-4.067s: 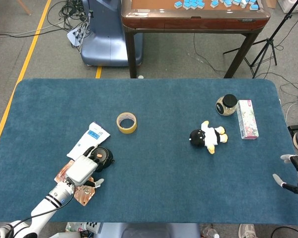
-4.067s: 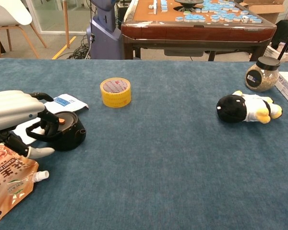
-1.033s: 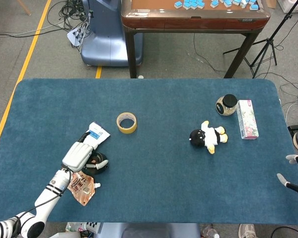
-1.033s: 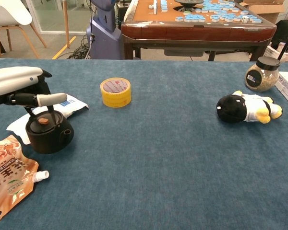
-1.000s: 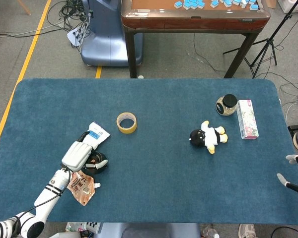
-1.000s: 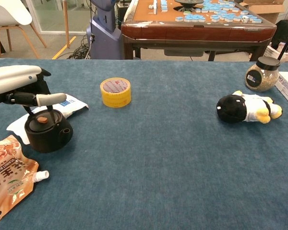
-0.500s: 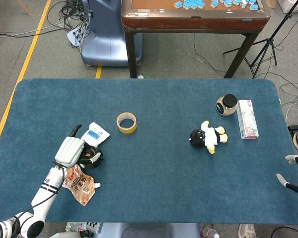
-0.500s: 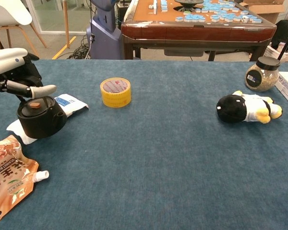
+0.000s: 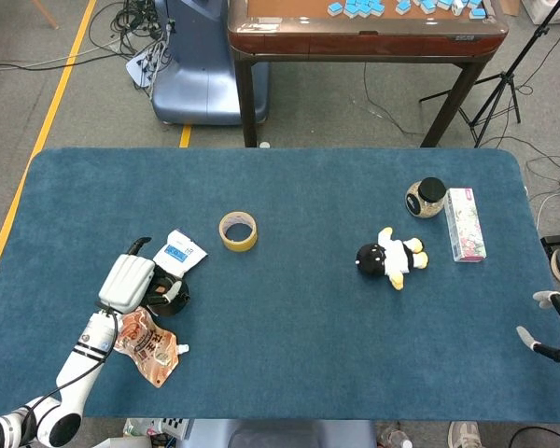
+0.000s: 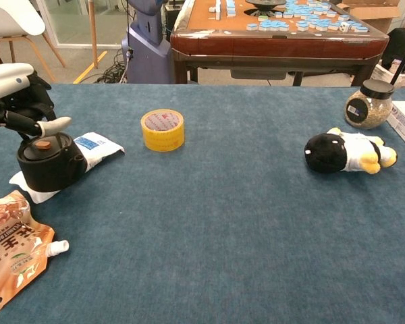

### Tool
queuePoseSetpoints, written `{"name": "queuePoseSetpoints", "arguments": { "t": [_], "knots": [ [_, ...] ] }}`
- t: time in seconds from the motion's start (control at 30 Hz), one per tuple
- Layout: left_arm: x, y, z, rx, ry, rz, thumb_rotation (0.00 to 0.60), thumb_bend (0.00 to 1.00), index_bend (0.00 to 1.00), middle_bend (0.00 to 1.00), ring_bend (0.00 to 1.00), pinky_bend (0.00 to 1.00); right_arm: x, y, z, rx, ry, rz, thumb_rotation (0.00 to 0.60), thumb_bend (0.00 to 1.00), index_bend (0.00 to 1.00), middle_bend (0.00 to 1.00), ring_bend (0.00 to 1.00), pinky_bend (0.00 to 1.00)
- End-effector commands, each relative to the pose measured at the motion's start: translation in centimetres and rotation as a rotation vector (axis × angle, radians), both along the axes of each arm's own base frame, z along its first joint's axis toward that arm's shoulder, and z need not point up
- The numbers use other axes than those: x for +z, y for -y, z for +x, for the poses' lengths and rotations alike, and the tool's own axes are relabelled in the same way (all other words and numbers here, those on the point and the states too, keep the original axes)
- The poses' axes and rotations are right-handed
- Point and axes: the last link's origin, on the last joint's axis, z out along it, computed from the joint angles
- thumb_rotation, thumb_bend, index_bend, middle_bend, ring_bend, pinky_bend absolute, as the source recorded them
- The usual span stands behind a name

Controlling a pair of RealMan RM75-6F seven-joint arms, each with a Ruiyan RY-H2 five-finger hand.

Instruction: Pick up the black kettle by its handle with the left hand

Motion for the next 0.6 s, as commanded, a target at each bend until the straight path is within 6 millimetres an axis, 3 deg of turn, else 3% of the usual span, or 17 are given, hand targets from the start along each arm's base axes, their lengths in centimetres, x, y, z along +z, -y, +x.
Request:
{"name": "queuePoseSetpoints", "arguments": {
  "t": [0.03,0.33,0.6],
  "knots": [
    [0.04,0.0,-0.01,0.0,0.0,0.001,0.381,0.35,1.0,1.0,0.99,0.14,0.02,0.0,0.0,0.0,0.0,-0.001,0.6,0.17,0.38,0.44,0.33,0.29],
    [0.26,0.2,-0.08,-0.005,-0.006,0.003,0.402,0.37,1.0,1.0,0.99,0.22,0.12,-0.11,0.06,0.003,0.003,-0.004,0.6,0.17,0.38,0.44,0.33,0.29],
    [0.38,0.37,-0.16,-0.007,-0.013,0.001,0.424,0.37,1.0,1.0,0.99,0.36,0.17,-0.21,0.13,0.007,0.004,-0.007,0.6,0.17,0.38,0.44,0.33,0.36]
  ]
}}
